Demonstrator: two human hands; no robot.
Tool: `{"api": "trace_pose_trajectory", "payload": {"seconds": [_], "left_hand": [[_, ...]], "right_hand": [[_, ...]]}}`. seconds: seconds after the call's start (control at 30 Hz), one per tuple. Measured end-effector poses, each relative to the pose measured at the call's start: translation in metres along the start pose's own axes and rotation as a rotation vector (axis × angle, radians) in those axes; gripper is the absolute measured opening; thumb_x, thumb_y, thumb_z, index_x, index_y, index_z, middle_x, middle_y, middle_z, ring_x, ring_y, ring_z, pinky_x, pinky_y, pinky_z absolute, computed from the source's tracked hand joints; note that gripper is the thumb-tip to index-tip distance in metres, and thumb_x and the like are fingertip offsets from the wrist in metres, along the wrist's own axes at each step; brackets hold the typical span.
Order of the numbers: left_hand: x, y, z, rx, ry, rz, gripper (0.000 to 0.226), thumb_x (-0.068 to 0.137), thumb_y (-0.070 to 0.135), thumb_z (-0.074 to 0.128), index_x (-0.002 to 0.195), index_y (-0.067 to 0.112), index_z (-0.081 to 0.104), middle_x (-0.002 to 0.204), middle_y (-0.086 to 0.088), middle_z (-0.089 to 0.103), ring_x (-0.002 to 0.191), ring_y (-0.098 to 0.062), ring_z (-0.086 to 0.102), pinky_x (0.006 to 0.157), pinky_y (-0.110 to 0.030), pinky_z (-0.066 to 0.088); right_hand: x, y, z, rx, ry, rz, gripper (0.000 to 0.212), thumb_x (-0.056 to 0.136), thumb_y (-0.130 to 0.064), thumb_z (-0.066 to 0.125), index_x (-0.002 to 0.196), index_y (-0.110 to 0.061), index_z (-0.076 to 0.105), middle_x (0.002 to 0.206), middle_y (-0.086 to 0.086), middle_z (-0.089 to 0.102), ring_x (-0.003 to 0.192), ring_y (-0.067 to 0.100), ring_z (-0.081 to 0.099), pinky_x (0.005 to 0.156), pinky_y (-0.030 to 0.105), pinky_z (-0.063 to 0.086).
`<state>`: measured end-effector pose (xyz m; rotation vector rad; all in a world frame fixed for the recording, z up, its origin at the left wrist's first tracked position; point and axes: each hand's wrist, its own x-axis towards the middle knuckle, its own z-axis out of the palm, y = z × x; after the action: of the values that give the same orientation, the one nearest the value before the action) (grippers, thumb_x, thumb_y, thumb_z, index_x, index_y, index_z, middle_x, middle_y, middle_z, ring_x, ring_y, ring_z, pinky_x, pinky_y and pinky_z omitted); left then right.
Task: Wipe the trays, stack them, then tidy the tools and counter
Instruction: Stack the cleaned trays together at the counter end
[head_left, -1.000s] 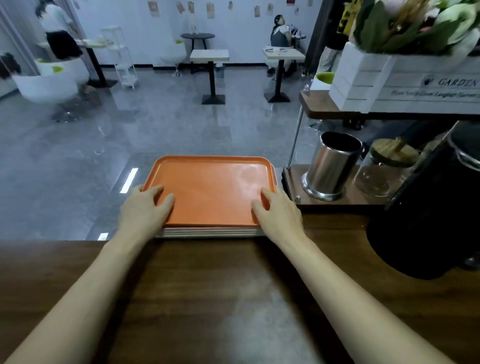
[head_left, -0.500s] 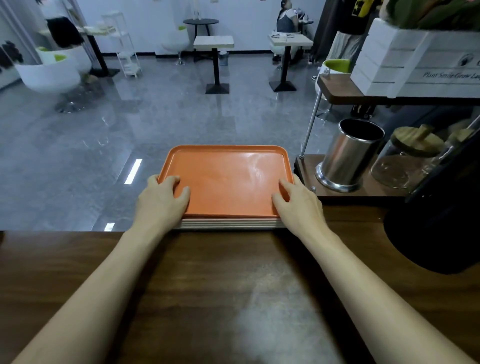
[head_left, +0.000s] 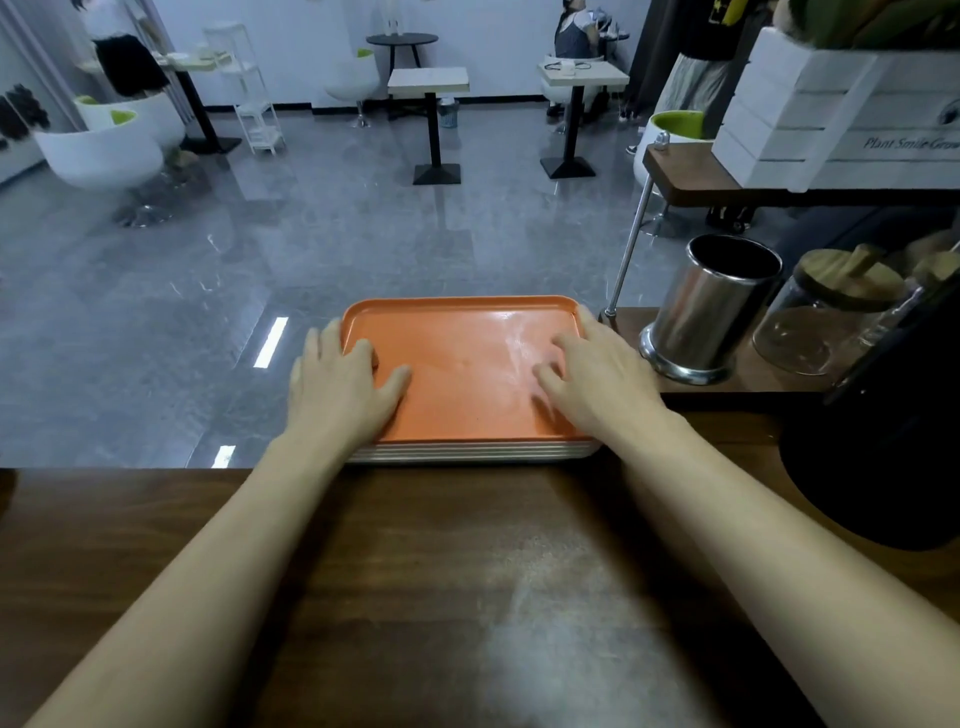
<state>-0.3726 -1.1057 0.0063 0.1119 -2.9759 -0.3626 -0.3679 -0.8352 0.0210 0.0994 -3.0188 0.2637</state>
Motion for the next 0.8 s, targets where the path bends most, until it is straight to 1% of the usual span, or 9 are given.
{"api": "trace_pose_trajectory", "payload": {"seconds": [0.07,0.1,0.17,0.33,0.47,0.53,0.6,0.67,0.8], "left_hand": [[0.003,0.014,0.004,-0.004,0.01,0.135,0.055,0.098,0.057,0.05,0.138,0.021,0.058,0.168,-0.015,0.017,0.155,-0.034,0.013,0.125,-0.051,0.014],[0.002,0.021,0.008,-0.007,-0.059,0.184,0.06,0.099,0.059,0.046,0.149,0.027,0.048,0.17,-0.013,0.013,0.156,-0.032,0.01,0.126,-0.048,0.01],[-0.002,0.029,0.017,0.001,-0.23,0.191,0.068,0.099,0.067,0.035,0.16,0.038,0.026,0.171,-0.007,0.007,0.157,-0.028,0.004,0.127,-0.046,0.004],[0.0,0.029,0.014,0.022,-0.293,0.149,0.072,0.097,0.071,0.036,0.16,0.041,0.022,0.171,-0.003,0.007,0.158,-0.026,0.003,0.127,-0.046,0.003],[0.001,0.035,0.009,0.013,-0.29,0.129,0.071,0.096,0.067,0.047,0.158,0.037,0.031,0.169,-0.007,0.018,0.156,-0.029,0.012,0.126,-0.048,0.011],[-0.009,0.038,0.008,-0.01,-0.136,0.158,0.063,0.095,0.058,0.057,0.151,0.031,0.047,0.16,-0.009,0.038,0.151,-0.032,0.027,0.121,-0.048,0.024],[-0.033,0.047,0.008,-0.087,0.085,0.208,0.047,0.095,0.042,0.063,0.139,0.024,0.061,0.142,-0.007,0.058,0.139,-0.03,0.046,0.11,-0.044,0.038],[-0.067,0.065,0.011,-0.224,0.234,0.233,0.032,0.097,0.029,0.064,0.127,0.019,0.068,0.131,-0.004,0.064,0.132,-0.028,0.053,0.105,-0.041,0.042],[-0.141,0.118,0.019,-0.356,0.226,0.303,0.03,0.097,0.03,0.062,0.125,0.021,0.069,0.127,0.002,0.067,0.124,-0.021,0.058,0.102,-0.035,0.045]], "right_hand": [[0.008,-0.01,0.013,-0.034,-0.111,-0.096,0.057,0.097,-0.063,0.035,0.143,-0.03,0.044,0.166,0.007,0.018,0.151,0.03,0.019,0.118,0.053,0.025],[0.008,-0.014,0.021,-0.075,-0.153,-0.117,0.063,0.097,-0.067,0.027,0.151,-0.034,0.034,0.167,0.006,0.014,0.154,0.03,0.011,0.122,0.056,0.013],[0.008,-0.014,0.031,-0.118,-0.149,-0.113,0.068,0.097,-0.07,0.017,0.155,-0.036,0.022,0.167,0.004,0.016,0.154,0.029,0.011,0.122,0.059,0.004],[0.007,-0.013,0.031,-0.121,-0.094,-0.12,0.067,0.096,-0.069,0.017,0.153,-0.036,0.029,0.163,0.002,0.028,0.151,0.027,0.02,0.122,0.058,0.005],[0.001,-0.014,0.023,0.074,0.019,-0.136,0.058,0.096,-0.061,0.032,0.14,-0.029,0.054,0.145,0.0,0.052,0.142,0.026,0.038,0.121,0.054,0.016],[-0.017,-0.008,0.016,0.308,0.119,-0.157,0.049,0.098,-0.05,0.039,0.134,-0.026,0.063,0.143,-0.001,0.055,0.143,0.025,0.038,0.121,0.049,0.022],[-0.053,0.004,0.013,0.501,0.102,-0.175,0.04,0.101,-0.04,0.049,0.136,-0.028,0.062,0.155,-0.002,0.044,0.151,0.018,0.026,0.12,0.039,0.023],[-0.094,0.024,0.012,0.585,0.076,-0.185,0.038,0.1,-0.042,0.051,0.136,-0.034,0.06,0.16,-0.008,0.037,0.151,0.01,0.023,0.118,0.038,0.028],[-0.157,0.077,0.002,0.667,0.064,-0.122,0.041,0.099,-0.039,0.057,0.14,-0.035,0.058,0.158,-0.011,0.039,0.146,0.01,0.036,0.117,0.036,0.035]]}}
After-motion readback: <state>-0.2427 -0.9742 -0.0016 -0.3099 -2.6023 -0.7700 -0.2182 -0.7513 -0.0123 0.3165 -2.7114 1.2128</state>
